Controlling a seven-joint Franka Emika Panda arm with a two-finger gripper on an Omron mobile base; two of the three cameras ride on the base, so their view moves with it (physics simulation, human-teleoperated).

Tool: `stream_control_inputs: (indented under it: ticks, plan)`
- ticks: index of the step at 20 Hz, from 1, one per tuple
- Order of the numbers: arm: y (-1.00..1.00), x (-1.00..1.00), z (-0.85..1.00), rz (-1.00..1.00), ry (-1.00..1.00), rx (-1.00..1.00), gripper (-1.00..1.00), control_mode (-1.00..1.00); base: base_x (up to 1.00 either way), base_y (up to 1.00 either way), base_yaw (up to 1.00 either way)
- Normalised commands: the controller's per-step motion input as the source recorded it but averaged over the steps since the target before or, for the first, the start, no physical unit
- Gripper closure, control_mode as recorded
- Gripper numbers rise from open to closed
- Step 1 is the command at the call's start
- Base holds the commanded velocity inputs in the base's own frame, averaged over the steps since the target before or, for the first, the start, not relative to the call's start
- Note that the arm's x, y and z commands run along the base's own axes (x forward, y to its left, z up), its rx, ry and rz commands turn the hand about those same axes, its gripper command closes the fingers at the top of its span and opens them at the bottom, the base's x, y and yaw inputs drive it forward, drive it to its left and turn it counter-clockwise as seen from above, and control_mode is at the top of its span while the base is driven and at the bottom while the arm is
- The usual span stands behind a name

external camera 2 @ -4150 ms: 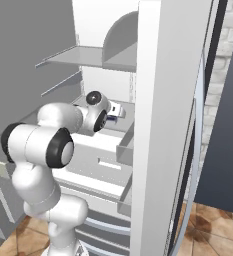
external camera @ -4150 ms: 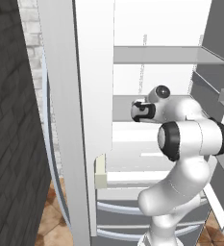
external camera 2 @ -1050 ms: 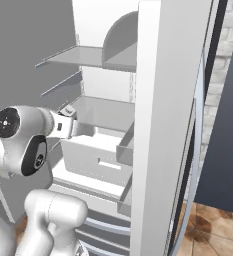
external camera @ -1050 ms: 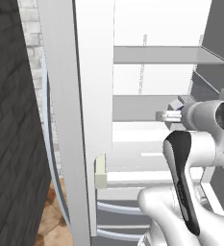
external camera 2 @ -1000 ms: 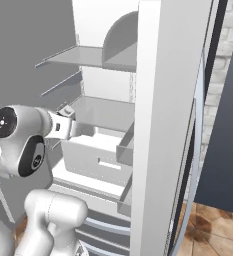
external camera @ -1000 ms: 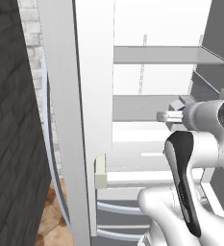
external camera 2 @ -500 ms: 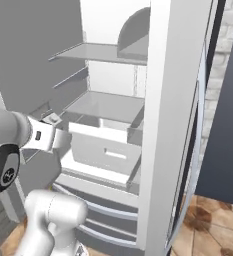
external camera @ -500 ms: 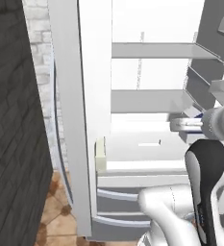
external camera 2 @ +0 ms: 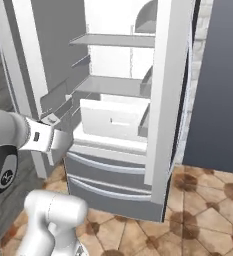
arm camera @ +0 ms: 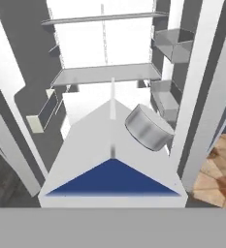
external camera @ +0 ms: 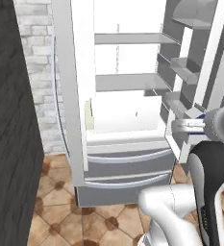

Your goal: Take a sugar cube from the saucer and place it inside the coffee. Then, grab milk from the fridge and place it next to the coffee on the counter to sweeten the coffee.

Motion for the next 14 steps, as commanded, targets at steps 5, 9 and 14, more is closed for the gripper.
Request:
stream_control_inputs:
  ticks: [5, 9, 14]
  plan:
    - [0.0, 0.0, 0.0, 0.0, 0.0, 0.0, 1.0, 1.0, -0.63, -0.09, -0.53]
    - [0.0, 0.0, 0.0, 0.0, 0.0, 0.0, 1.0, 1.0, -0.27, -0.35, -0.6]
    - [0.0, 0.0, 0.0, 0.0, 0.0, 0.0, 1.0, 1.0, 0.03, -0.69, -0.5]
